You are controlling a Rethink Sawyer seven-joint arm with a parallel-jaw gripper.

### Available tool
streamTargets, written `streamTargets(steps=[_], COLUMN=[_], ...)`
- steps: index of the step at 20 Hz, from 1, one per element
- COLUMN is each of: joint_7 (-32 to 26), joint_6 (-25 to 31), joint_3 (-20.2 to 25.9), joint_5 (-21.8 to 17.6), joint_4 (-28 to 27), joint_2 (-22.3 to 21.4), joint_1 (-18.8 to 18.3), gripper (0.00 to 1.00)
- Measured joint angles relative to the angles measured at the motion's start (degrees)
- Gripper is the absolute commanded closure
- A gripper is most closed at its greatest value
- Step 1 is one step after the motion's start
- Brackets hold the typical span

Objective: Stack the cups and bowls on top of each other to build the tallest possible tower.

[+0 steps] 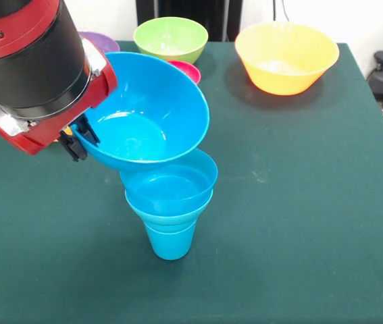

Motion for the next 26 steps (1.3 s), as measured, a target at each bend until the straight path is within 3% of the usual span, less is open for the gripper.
streamTargets(steps=[12, 26], joint_7=[0.7, 0.7], joint_6=[0.0, 0.0], joint_3=[-2.8, -3.1], joint_5=[7.2, 12.8], joint_4=[0.0, 0.0], joint_2=[0.3, 0.8], joint_1=[0.0, 0.0], gripper=[1.0, 1.0])
